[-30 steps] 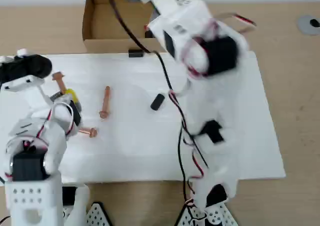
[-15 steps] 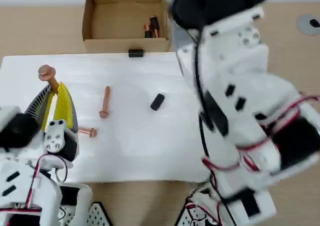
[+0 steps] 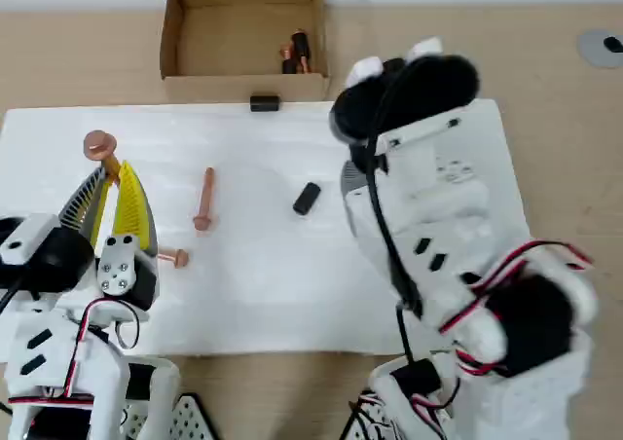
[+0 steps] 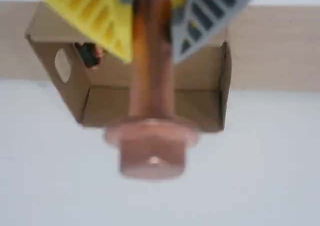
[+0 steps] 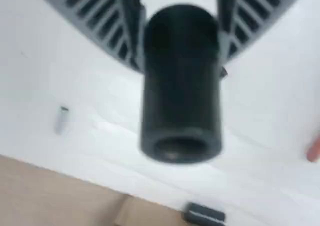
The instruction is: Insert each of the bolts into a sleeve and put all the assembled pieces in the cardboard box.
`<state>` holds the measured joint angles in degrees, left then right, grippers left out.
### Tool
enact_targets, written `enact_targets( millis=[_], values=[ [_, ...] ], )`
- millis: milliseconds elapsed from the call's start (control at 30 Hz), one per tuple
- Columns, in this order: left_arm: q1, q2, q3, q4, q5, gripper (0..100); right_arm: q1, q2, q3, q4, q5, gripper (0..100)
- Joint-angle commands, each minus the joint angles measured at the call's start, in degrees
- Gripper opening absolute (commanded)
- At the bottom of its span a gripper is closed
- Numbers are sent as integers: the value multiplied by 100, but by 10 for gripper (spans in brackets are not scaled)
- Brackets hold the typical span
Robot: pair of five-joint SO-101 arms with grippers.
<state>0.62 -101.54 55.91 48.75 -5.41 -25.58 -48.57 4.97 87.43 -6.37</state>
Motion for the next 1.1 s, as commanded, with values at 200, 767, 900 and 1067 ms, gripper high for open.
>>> enact_targets(
  millis=[200, 767, 900, 1067],
  values=[
    [114, -13, 18, -580, 633, 6, -1807, -2756, 4901, -3754, 360, 10],
    [1108, -22, 281, -589, 1398, 6, -3178, -4435, 7653, -5969, 352, 10],
    [1670, -22, 325, -501, 1389, 6, -3257, -4479, 7829, -5969, 334, 10],
    [1670, -31, 193, -273, 1064, 6, -3240, -4479, 7846, -5969, 334, 10]
  ],
)
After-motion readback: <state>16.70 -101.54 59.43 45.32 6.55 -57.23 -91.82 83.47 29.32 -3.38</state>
